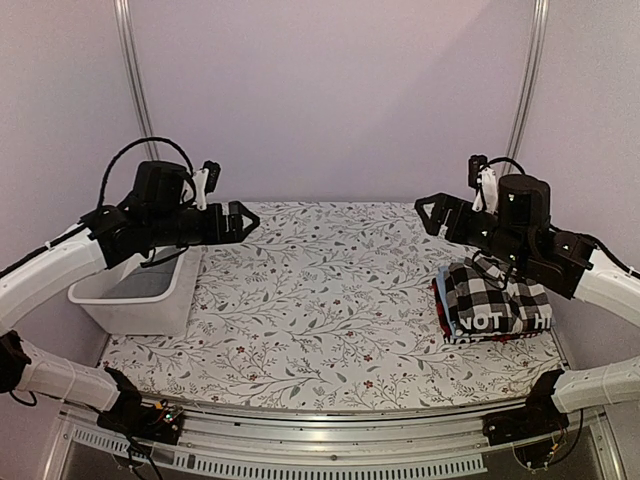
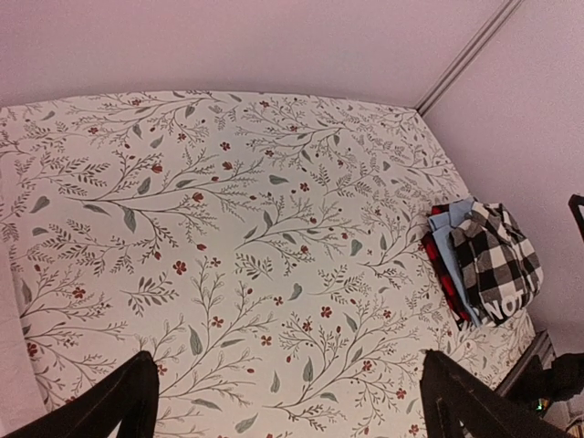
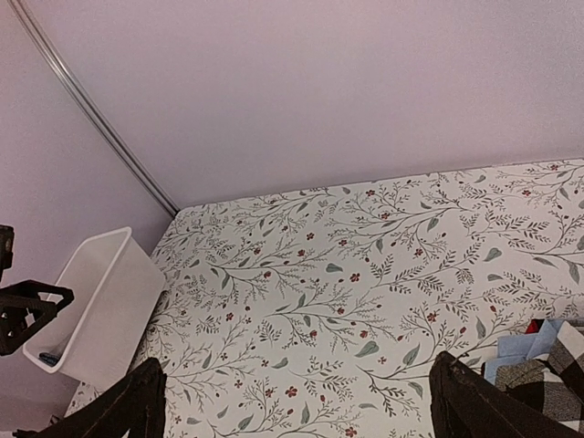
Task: Fold and stack the long sleeve shirts
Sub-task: Reset both arms
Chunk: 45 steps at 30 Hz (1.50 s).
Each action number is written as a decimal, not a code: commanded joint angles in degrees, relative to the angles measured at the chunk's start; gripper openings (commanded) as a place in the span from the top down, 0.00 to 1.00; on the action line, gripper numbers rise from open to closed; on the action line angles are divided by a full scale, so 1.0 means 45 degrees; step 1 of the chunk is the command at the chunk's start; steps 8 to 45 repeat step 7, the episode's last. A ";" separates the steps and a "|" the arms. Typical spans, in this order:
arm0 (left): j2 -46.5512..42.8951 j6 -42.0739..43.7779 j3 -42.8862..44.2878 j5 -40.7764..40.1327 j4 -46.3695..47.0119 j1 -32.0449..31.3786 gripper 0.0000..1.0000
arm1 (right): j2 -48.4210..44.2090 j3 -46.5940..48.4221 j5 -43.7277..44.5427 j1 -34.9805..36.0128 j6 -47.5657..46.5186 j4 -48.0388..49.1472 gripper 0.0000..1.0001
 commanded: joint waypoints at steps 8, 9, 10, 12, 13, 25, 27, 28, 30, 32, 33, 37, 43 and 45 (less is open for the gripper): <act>-0.0173 0.0143 -0.0154 -0.0129 0.0158 0.0171 0.00 | -0.0229 -0.0180 0.0291 -0.0013 -0.0086 0.0221 0.01; -0.0173 0.0143 -0.0154 -0.0129 0.0158 0.0171 0.00 | -0.0229 -0.0180 0.0291 -0.0013 -0.0086 0.0221 0.01; -0.0173 0.0143 -0.0154 -0.0129 0.0158 0.0171 0.00 | -0.0229 -0.0180 0.0291 -0.0013 -0.0086 0.0221 0.01; -0.0173 0.0143 -0.0154 -0.0129 0.0158 0.0171 0.00 | -0.0229 -0.0180 0.0291 -0.0013 -0.0086 0.0221 0.01; -0.0173 0.0143 -0.0154 -0.0129 0.0158 0.0171 0.00 | -0.0229 -0.0180 0.0291 -0.0013 -0.0086 0.0221 0.01; -0.0173 0.0143 -0.0154 -0.0129 0.0158 0.0171 0.00 | -0.0229 -0.0180 0.0291 -0.0013 -0.0086 0.0221 0.01; -0.0173 0.0143 -0.0154 -0.0129 0.0158 0.0171 0.00 | -0.0229 -0.0180 0.0291 -0.0013 -0.0086 0.0221 0.01; -0.0173 0.0143 -0.0154 -0.0129 0.0158 0.0171 0.00 | -0.0229 -0.0180 0.0291 -0.0013 -0.0086 0.0221 0.01; -0.0173 0.0143 -0.0154 -0.0129 0.0158 0.0171 0.00 | -0.0229 -0.0180 0.0291 -0.0013 -0.0086 0.0221 0.01; -0.0173 0.0143 -0.0154 -0.0129 0.0158 0.0171 0.00 | -0.0229 -0.0180 0.0291 -0.0013 -0.0086 0.0221 0.01; -0.0173 0.0143 -0.0154 -0.0129 0.0158 0.0171 0.00 | -0.0229 -0.0180 0.0291 -0.0013 -0.0086 0.0221 0.01; -0.0173 0.0143 -0.0154 -0.0129 0.0158 0.0171 0.00 | -0.0229 -0.0180 0.0291 -0.0013 -0.0086 0.0221 0.01; -0.0173 0.0143 -0.0154 -0.0129 0.0158 0.0171 0.00 | -0.0229 -0.0180 0.0291 -0.0013 -0.0086 0.0221 0.01; -0.0173 0.0143 -0.0154 -0.0129 0.0158 0.0171 0.00 | -0.0229 -0.0180 0.0291 -0.0013 -0.0086 0.0221 0.01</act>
